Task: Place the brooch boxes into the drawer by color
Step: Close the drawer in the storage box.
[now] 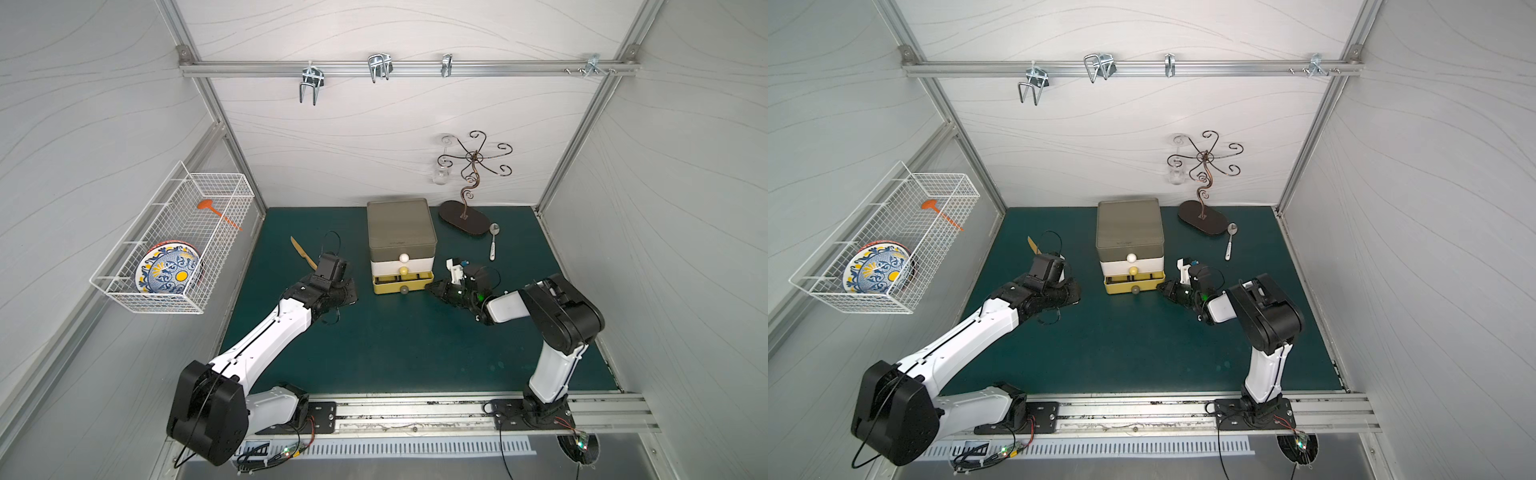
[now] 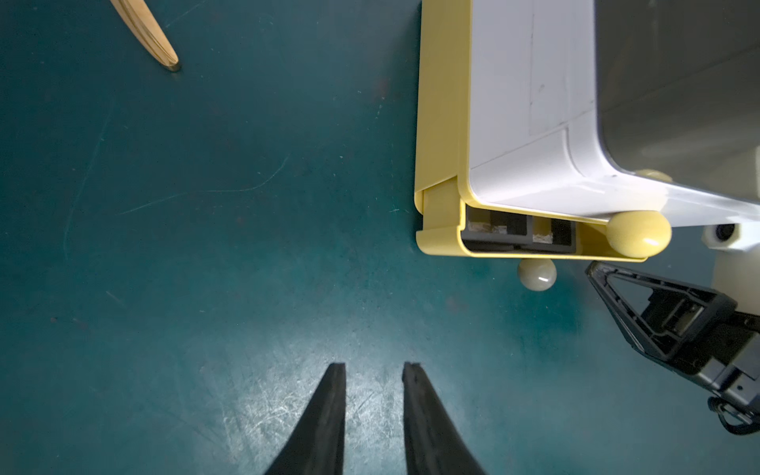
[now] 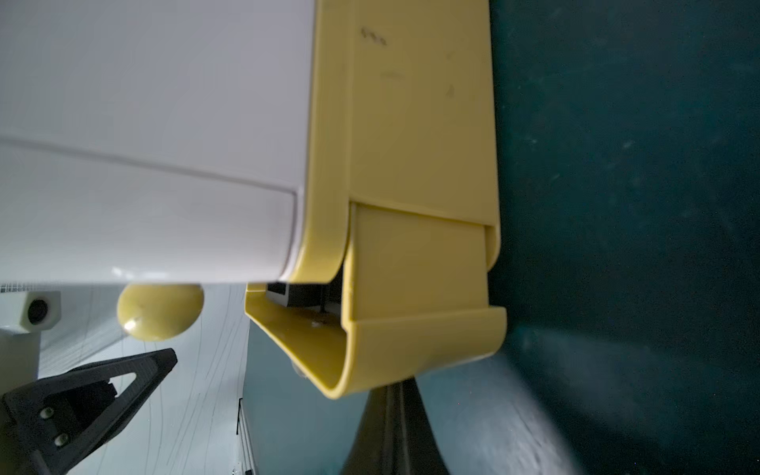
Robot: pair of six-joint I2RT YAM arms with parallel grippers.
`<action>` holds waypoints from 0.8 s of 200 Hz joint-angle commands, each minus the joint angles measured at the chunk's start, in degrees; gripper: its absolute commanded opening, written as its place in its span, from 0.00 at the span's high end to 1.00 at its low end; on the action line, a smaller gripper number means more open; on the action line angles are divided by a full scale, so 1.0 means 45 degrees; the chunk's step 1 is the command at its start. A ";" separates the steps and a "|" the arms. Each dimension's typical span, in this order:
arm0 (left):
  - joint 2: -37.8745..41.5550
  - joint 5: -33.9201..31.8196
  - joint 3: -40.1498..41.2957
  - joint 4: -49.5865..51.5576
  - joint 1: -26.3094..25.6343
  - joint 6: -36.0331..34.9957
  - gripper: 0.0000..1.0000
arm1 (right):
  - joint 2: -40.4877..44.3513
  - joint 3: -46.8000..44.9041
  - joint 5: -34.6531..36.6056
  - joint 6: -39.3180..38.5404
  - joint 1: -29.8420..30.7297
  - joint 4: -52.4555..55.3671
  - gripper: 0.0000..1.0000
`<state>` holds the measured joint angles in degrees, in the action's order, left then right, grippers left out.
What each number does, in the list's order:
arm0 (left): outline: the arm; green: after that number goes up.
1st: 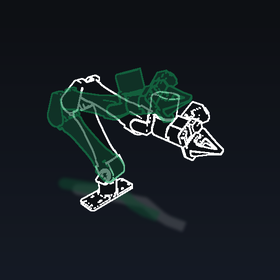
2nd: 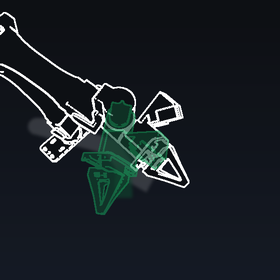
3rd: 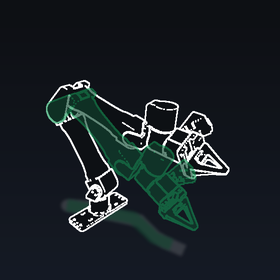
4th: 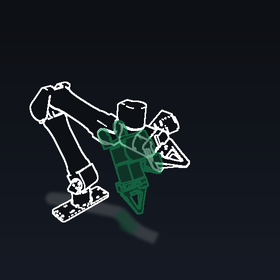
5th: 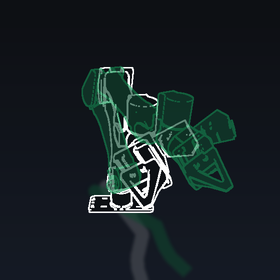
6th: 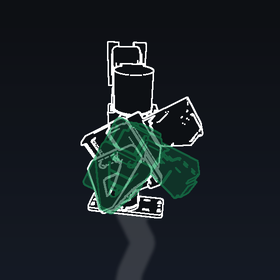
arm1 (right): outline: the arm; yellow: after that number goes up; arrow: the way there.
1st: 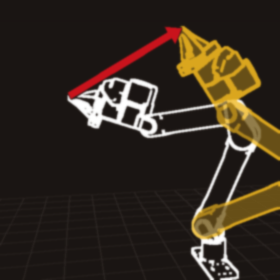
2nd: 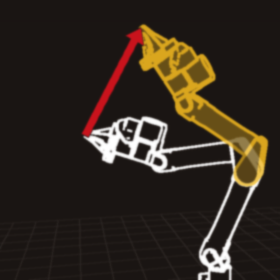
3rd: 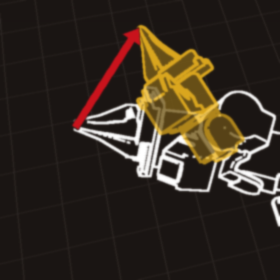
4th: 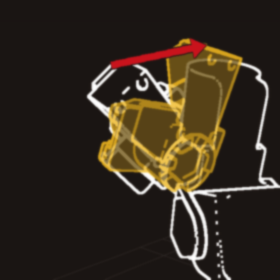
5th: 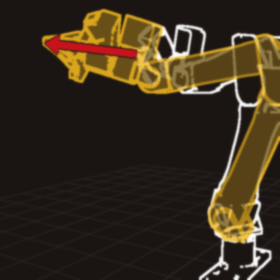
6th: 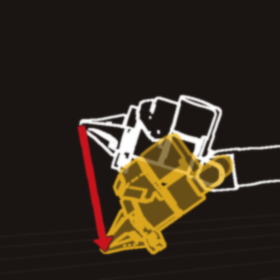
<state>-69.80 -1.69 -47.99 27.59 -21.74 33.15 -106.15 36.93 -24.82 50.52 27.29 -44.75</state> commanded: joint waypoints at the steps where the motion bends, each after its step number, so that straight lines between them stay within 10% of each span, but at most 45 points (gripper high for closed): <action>1: -0.0136 -0.0248 -0.0157 -0.0145 0.0084 -0.0176 0.72 | -0.0514 0.0268 -0.0105 0.0304 0.0122 -0.0993 1.00; 160: 0.0024 -0.1227 0.0019 -0.0058 0.0367 -0.0204 0.68 | -0.2549 0.0973 0.0856 0.1159 0.0097 -0.3019 1.00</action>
<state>-69.91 -5.78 -47.88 27.59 -20.84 32.73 -116.22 40.40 -23.99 55.77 27.75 -56.12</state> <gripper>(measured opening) 0.312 0.042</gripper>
